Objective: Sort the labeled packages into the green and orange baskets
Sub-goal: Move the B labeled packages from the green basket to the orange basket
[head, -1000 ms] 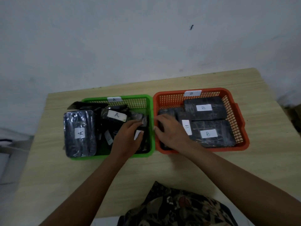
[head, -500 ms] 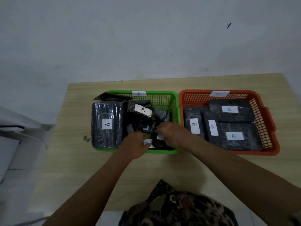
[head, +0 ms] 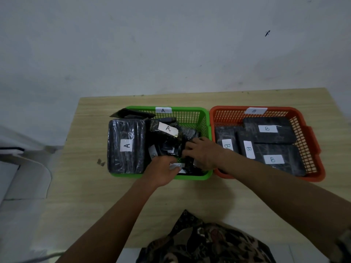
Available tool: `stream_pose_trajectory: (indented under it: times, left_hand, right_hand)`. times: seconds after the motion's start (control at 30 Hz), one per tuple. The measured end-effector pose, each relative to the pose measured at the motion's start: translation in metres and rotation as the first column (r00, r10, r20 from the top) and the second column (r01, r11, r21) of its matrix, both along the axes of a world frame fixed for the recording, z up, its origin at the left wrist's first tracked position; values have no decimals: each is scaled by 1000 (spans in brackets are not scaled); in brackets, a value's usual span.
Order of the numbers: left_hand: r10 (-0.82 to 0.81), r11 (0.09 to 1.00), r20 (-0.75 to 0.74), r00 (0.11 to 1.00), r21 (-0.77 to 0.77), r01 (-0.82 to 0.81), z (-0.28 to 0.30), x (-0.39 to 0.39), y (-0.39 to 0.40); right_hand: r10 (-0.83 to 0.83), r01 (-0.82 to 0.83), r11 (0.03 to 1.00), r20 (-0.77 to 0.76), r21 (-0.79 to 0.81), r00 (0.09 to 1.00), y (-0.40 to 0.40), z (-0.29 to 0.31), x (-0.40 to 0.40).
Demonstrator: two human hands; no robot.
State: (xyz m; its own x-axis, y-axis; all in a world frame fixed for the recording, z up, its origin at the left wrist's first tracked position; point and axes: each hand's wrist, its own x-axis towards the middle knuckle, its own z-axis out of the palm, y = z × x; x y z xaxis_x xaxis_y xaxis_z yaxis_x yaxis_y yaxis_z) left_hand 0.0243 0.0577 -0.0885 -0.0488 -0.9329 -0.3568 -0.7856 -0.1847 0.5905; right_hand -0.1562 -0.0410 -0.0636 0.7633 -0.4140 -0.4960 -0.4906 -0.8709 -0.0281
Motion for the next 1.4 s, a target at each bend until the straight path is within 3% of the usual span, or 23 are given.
stream_pose_trajectory:
  times: [0.1, 0.23, 0.3, 0.43, 0.6, 0.67, 0.77, 0.8, 0.87, 0.97, 1.03, 1.1, 1.17, 1.23, 1.4]
  left_hand:
    - [-4, 999, 25, 1000, -42, 5, -1, -6, -1]
    - [75, 968, 61, 995, -242, -58, 0, -18, -2]
    - [139, 928, -23, 990, -347, -138, 5, -27, -6]
    - [188, 858, -409, 893, -374, -352, 26, -44, -21]
    - [231, 870, -656, 718, -191, -455, 47, -66, -46]
    - [283, 868, -713, 642, -94, -487, 50, -75, -54]
    - [428, 834, -785, 449, 150, -532, 53, -91, -62]
    - [469, 820, -794, 386, 230, -523, 54, -99, -66]
    - [519, 810, -790, 327, 332, -483, 56, -116, -72]
    - [515, 829, -765, 387, 329, -453, 54, -144, -76]
    - [450, 861, -684, 574, 161, -483, 49, -160, -75]
    - [375, 879, -456, 807, -102, -466, 39, -169, -74]
    - [328, 889, -185, 927, -273, -369, 27, -175, -75]
    - [344, 883, -60, 937, -318, -345, 17, -179, -76]
    - [470, 855, -40, 882, -228, -466, 5, -181, -79]
  right_hand:
    - [52, -52, 993, -8, -106, 999, -4, 4, 0]
    - [-103, 102, 995, 260, 20, 960, -11, 11, -17]
    - [-275, 223, 961, 438, 166, 856, -11, 13, -29]
    - [-522, 325, 852, 610, 410, 596, -6, 17, -45]
    - [-748, 355, 663, 585, 659, 312, -5, 22, -64]
    - [-837, 353, 541, 531, 764, 133, -7, 25, -74]
    - [-903, 234, 329, 378, 915, -206, -10, 29, -93]
    - [-909, 203, 277, 325, 939, -262, -11, 29, -101]
    - [-917, 198, 225, 276, 954, -289, -12, 28, -114]
    - [-922, 238, 186, 253, 953, -292, -12, 22, -137]
    - [-910, 282, 167, 258, 945, -325, -12, 16, -154]
    - [-884, 343, 143, 276, 928, -378, -12, 10, -173]
    - [-855, 398, 107, 288, 911, -431, -13, 4, -191]
    - [-846, 435, 91, 300, 896, -441, -17, 0, -204]
    - [-871, 542, 83, 325, 836, -368, -32, -6, -213]
